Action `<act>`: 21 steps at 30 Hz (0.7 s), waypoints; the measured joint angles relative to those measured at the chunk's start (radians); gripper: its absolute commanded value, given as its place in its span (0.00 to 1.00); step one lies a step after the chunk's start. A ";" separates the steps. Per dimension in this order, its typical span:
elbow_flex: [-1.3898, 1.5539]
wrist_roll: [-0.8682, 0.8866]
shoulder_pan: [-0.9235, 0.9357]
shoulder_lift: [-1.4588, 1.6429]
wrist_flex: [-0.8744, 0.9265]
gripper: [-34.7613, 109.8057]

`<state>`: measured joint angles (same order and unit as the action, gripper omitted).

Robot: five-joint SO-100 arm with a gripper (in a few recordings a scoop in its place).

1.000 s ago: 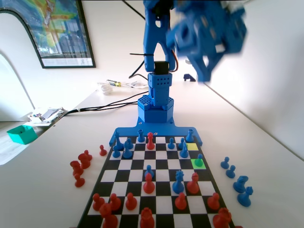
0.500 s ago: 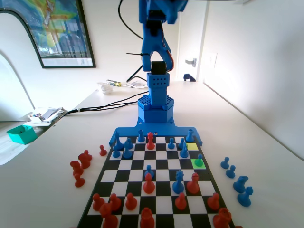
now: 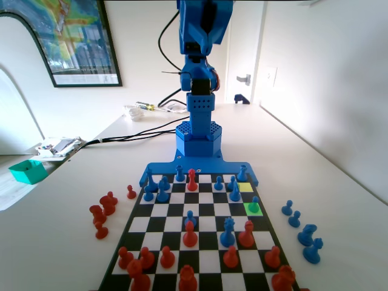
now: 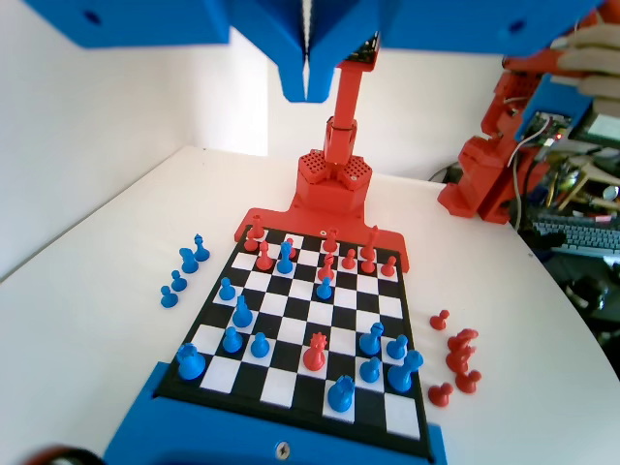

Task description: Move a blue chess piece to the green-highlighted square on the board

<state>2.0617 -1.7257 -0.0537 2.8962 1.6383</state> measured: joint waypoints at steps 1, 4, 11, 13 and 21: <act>0.020 -0.008 0.000 0.025 -0.008 0.25; 0.063 -0.029 0.014 0.072 -0.008 0.25; 0.112 -0.048 0.052 0.112 -0.048 0.25; 0.112 -0.040 0.049 0.123 -0.049 0.25; 0.112 -0.040 0.086 0.156 -0.049 0.25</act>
<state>2.1737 -1.7656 0.0322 3.0526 1.5892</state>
